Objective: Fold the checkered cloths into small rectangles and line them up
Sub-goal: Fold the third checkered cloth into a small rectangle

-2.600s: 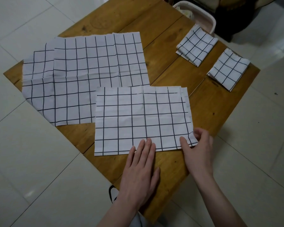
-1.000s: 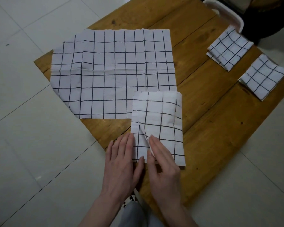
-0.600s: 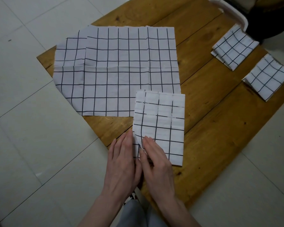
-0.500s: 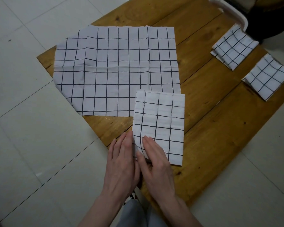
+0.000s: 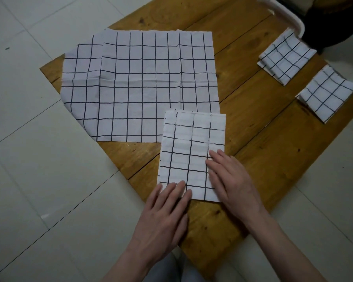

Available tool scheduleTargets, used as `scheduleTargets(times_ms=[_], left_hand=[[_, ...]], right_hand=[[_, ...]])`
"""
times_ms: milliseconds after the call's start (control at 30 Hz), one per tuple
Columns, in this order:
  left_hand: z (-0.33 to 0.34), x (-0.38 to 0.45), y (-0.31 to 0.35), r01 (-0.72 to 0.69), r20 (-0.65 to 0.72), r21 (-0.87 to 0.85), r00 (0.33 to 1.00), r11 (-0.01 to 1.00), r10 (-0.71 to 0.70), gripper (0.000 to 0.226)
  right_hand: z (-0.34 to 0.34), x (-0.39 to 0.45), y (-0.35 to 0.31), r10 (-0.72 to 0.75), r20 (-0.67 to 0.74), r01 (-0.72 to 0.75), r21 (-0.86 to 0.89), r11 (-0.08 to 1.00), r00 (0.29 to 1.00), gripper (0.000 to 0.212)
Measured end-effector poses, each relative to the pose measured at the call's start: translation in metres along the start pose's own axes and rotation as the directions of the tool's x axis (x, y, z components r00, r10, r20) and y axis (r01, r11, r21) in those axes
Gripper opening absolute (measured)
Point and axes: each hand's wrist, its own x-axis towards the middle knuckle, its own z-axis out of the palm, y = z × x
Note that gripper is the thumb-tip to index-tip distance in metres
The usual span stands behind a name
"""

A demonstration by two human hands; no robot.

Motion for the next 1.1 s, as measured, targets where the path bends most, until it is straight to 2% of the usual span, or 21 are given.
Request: scheduleTargets(times_ms=[133, 300, 533, 667, 733, 833, 967, 1100], left_hand=[[-0.003, 0.002, -0.010, 0.059, -0.001, 0.033, 0.998, 0.998, -0.059, 0.058], [-0.012, 0.012, -0.028, 0.163, -0.043, 0.051, 0.986, 0.985, -0.161, 0.057], [-0.022, 0.046, -0.045, 0.177, -0.065, 0.085, 0.983, 0.980, -0.172, 0.058], [-0.026, 0.065, -0.048, 0.218, -0.074, 0.066, 0.974, 0.974, -0.213, 0.062], [-0.029, 0.070, -0.044, 0.209, -0.080, 0.044, 0.975, 0.977, -0.205, 0.064], [-0.030, 0.067, -0.029, 0.109, -0.103, 0.031, 0.989, 0.994, -0.105, 0.061], [-0.021, 0.044, -0.004, 0.031, -0.086, 0.014, 0.996, 0.999, -0.030, 0.059], [-0.005, 0.024, 0.012, 0.084, -0.041, 0.014, 0.996, 0.996, -0.083, 0.062]], right_hand=[[-0.006, -0.008, 0.007, -0.026, 0.064, 0.033, -0.106, 0.994, 0.998, 0.044], [-0.005, -0.026, -0.007, 0.049, 0.017, -0.045, -0.186, 0.982, 0.999, 0.050], [0.004, -0.039, -0.036, 0.172, -0.028, -0.174, -0.135, 0.976, 0.985, 0.058], [0.009, -0.040, -0.050, 0.221, -0.001, -0.218, -0.168, 0.961, 0.975, 0.059], [0.011, -0.039, -0.055, 0.254, 0.004, -0.249, -0.177, 0.952, 0.967, 0.060], [0.013, -0.037, -0.061, 0.292, -0.004, -0.289, -0.163, 0.943, 0.956, 0.059], [0.015, -0.036, -0.061, 0.195, -0.002, -0.194, -0.113, 0.974, 0.981, 0.055], [0.018, -0.035, -0.055, 0.044, 0.083, -0.037, -0.079, 0.996, 0.996, 0.058]])
